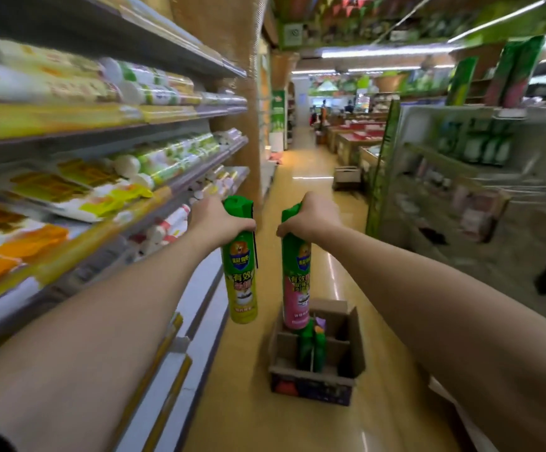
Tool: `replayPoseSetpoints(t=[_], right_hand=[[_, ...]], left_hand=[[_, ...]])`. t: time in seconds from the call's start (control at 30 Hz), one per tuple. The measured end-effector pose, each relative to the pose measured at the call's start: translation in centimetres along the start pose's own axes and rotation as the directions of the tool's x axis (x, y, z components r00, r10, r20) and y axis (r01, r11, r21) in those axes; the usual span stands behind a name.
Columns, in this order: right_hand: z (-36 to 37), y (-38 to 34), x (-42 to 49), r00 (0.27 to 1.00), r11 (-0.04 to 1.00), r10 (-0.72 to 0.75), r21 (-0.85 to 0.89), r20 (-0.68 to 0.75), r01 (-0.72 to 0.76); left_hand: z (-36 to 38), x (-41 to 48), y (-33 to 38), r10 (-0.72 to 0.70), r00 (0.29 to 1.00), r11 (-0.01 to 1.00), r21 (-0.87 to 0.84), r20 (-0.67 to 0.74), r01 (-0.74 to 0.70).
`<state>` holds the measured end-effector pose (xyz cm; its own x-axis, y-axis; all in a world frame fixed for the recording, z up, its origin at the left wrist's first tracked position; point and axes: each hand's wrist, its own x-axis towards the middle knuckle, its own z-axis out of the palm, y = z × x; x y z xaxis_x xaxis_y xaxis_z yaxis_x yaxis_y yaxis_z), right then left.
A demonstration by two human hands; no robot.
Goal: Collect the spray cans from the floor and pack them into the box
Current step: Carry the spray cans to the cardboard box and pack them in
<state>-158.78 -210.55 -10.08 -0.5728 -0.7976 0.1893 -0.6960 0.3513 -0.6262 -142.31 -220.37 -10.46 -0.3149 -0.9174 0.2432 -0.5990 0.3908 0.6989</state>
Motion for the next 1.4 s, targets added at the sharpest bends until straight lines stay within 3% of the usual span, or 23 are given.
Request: replayPoseSetpoints(t=[0.27,0.67,0.9,1.17,1.4], right_hand=[[1.6,7.4,8.6,0.992,0.993,0.120,0.015,-0.037,-0.119],[5.1,19.1,25.3,0.983,0.980,0.181,-0.089,0.044,-0.176],[11.9,24.9,33.7,0.954,0.954,0.269,-0.177,0.132,-0.244],[19.4,32.1,41.2,0.865,0.884,0.453,-0.238,0.218,-0.403],[23.9,37.5,45.4,0.844,0.839,0.505,-0.334,0.182,-0.431]], left_hand=[[9.6,7.7,0.4,0.007,0.989,0.999,-0.044,0.146,0.000],[24.8,20.6,0.1,-0.033,0.985,0.998,0.066,0.172,0.022],[32.4,28.6,-4.2,-0.080,0.963,0.994,0.099,0.257,0.056],[41.5,38.2,-11.1,-0.109,0.915,0.985,0.166,0.389,0.047],[48.4,42.8,-15.2,-0.139,0.883,0.977,0.208,0.448,0.048]])
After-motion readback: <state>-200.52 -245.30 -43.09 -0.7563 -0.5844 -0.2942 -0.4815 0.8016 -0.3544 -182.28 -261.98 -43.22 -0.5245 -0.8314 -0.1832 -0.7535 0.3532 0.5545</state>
